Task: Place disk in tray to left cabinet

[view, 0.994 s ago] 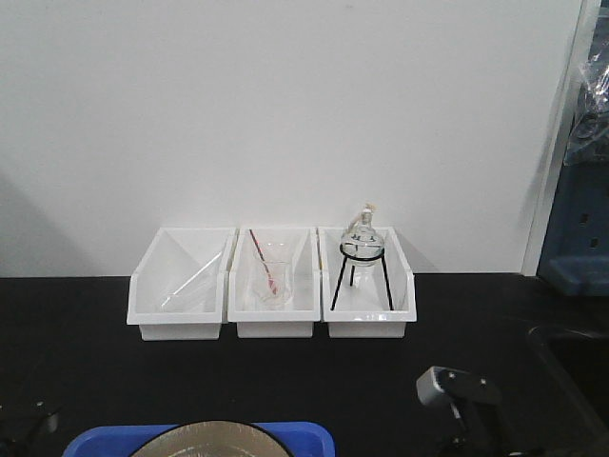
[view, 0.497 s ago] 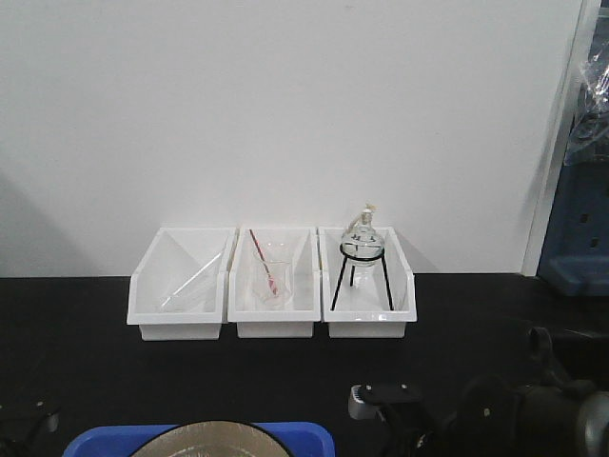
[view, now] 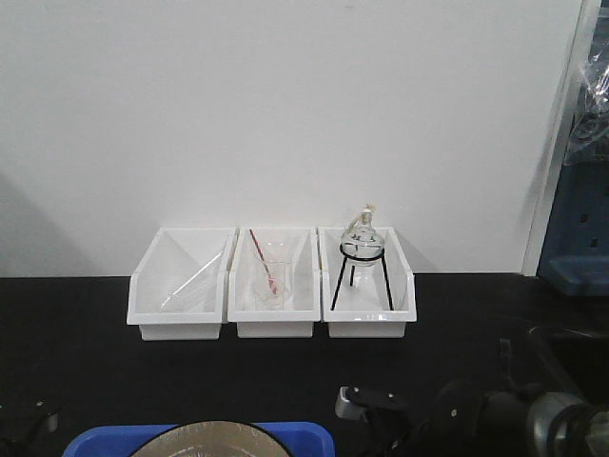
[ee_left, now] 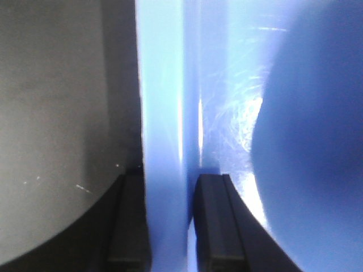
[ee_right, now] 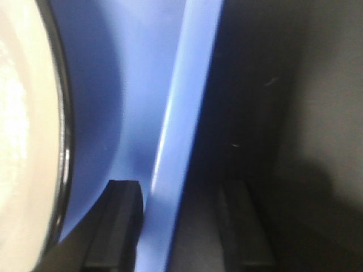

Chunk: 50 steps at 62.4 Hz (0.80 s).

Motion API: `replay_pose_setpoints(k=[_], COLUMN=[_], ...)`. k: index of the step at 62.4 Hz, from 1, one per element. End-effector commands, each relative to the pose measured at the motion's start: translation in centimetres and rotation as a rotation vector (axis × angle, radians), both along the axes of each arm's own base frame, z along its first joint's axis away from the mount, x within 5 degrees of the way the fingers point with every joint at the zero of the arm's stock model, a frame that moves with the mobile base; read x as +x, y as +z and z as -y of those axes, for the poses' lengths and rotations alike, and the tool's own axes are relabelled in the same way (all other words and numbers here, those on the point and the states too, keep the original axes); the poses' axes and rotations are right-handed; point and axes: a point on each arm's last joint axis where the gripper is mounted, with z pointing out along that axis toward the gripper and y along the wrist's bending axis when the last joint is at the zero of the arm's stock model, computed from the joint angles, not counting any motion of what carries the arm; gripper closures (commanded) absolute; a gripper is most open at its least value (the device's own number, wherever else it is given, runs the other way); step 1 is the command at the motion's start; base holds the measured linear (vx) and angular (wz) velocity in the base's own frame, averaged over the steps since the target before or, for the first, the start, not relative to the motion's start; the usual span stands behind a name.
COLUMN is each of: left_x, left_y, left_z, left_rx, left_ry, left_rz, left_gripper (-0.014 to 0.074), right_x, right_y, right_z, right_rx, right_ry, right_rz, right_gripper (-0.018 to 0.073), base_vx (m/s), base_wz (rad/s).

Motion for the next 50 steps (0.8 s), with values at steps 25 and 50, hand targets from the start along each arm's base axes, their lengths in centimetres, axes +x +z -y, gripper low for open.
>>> replay_pose_setpoints(k=[25,50], left_x=[0.1,0.9], left_y=[0.0,3.3], left_z=[0.1,0.6], left_rx=[0.001,-0.049], left_ry=[-0.006,-0.004], left_rz=[-0.002,-0.027], left_gripper=[0.0603,0.0600], right_x=[-0.5,-0.1], right_y=[0.3,2.3], right_z=[-2.9,-0.9], right_rx=[0.021,0.053], right_ry=[0.022,-0.002], right_rz=[0.019,-0.011], right_gripper=[0.0574,0.0563], base_vx=[0.00,0.00], base_wz=[0.00,0.00])
